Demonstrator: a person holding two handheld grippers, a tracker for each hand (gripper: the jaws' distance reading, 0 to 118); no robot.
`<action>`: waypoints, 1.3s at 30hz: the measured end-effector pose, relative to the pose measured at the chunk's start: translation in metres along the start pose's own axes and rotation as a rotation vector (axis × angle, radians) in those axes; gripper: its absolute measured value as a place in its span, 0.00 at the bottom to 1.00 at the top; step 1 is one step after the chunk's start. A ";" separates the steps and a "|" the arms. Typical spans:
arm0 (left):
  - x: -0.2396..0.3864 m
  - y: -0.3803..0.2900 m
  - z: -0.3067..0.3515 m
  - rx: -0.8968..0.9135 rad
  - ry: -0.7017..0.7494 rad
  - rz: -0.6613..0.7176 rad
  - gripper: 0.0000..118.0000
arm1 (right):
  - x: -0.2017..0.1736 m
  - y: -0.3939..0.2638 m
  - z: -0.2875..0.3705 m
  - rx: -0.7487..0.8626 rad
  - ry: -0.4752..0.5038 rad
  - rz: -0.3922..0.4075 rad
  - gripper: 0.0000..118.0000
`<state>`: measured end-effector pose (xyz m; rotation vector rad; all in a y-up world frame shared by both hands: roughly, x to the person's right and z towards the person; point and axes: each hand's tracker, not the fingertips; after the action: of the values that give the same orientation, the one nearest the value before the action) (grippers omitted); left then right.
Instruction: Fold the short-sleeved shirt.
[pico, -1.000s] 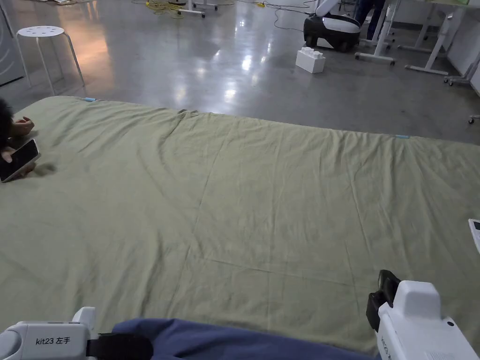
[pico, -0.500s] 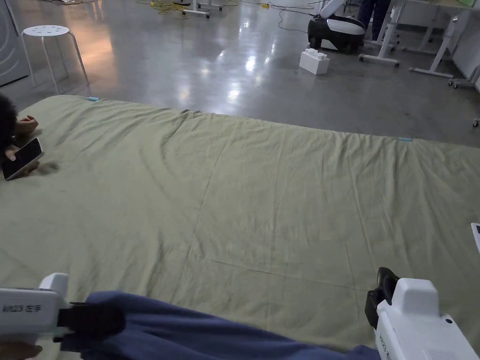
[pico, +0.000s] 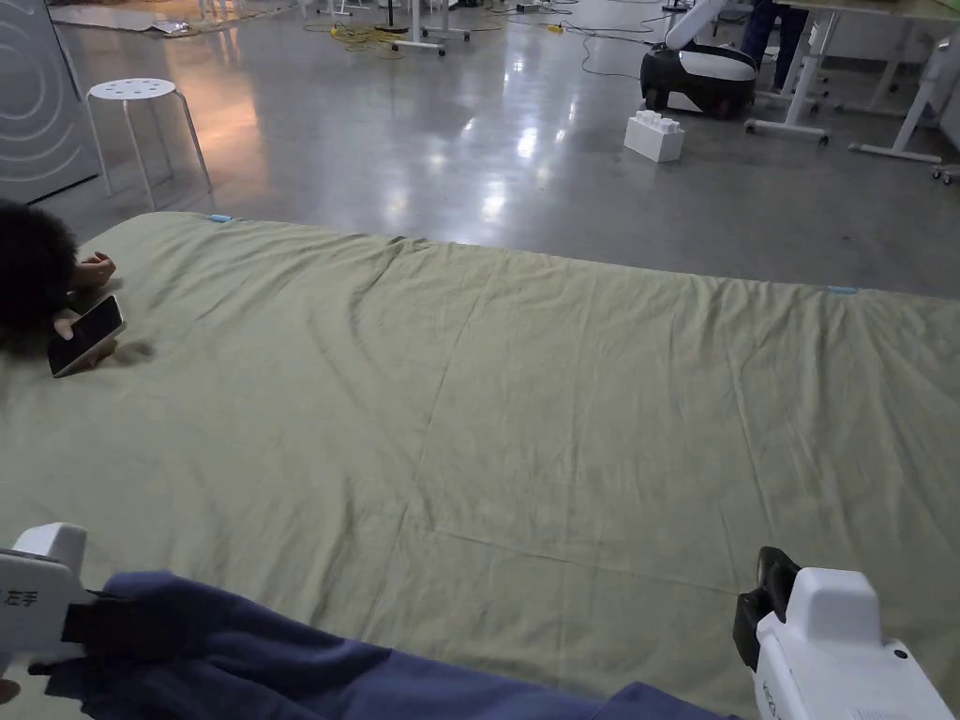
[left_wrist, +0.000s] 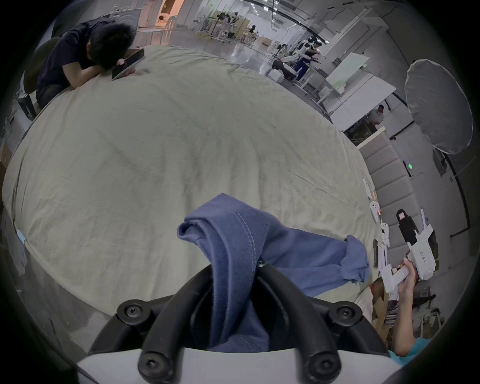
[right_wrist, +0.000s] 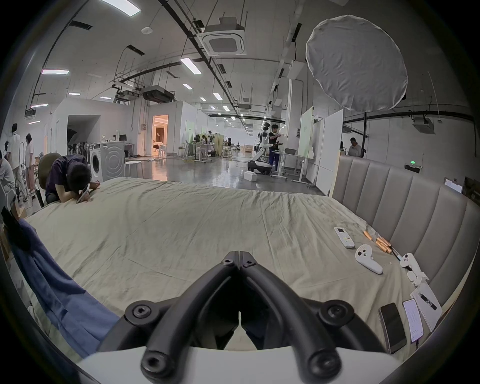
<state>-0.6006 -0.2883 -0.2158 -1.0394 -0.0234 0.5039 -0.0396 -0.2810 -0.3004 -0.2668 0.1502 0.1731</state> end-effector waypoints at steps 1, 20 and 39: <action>0.009 -0.001 -0.001 -0.007 -0.020 -0.001 0.09 | 0.000 0.000 0.000 0.002 0.001 0.002 0.00; 0.183 -0.057 -0.145 -0.187 -0.125 0.010 0.09 | 0.012 -0.007 0.006 -0.005 -0.033 0.004 0.00; 0.185 -0.051 -0.111 -0.075 -0.191 0.039 0.54 | 0.019 -0.014 0.007 -0.021 -0.048 -0.010 0.00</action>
<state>-0.3891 -0.3242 -0.2714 -1.0640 -0.1928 0.6403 -0.0174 -0.2892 -0.2932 -0.2843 0.0994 0.1709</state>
